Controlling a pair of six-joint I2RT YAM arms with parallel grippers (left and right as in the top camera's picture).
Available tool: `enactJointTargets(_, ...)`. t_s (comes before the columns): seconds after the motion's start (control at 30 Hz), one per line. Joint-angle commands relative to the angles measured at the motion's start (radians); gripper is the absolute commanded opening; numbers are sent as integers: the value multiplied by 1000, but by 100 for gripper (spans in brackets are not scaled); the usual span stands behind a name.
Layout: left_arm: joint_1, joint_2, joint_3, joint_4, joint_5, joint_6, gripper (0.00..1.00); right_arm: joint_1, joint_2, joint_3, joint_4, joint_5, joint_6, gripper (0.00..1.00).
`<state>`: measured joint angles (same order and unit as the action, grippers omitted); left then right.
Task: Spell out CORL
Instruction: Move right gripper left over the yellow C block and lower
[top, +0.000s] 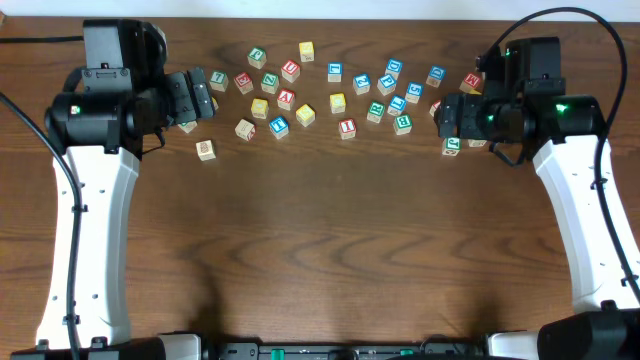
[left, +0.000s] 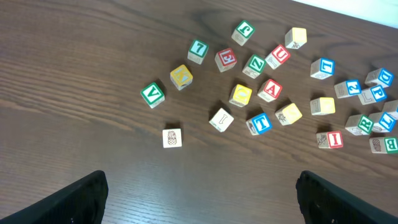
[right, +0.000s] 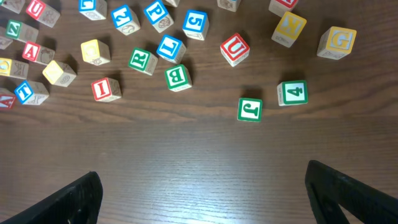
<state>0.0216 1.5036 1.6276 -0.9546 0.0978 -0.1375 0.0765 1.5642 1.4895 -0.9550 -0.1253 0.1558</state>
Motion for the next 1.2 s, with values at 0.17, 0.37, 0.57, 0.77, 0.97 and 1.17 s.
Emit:
enactJointTargets(0.17, -4, 116, 21, 29, -12, 13, 95, 13, 1, 22, -6, -36, -6, 99)
enactJointTargets(0.37, -21, 159, 20, 37, -5, 12, 95, 58, 4, 22, 2, -49, 31, 99)
enactJointTargets(0.57, -40, 159, 19, 14, -5, 12, 95, 93, 24, 22, 33, -49, 31, 99)
enactJointTargets(0.77, -54, 159, 15, 2, -4, 11, 95, 95, 45, 21, 72, -41, 31, 97)
enactJointTargets(0.97, -66, 163, 13, 10, -5, -15, 91, 95, 45, 21, 94, -38, 31, 97)
enactJointTargets(1.17, -74, 163, 13, 34, -5, -15, 91, 95, 46, 21, 145, -38, 31, 97)
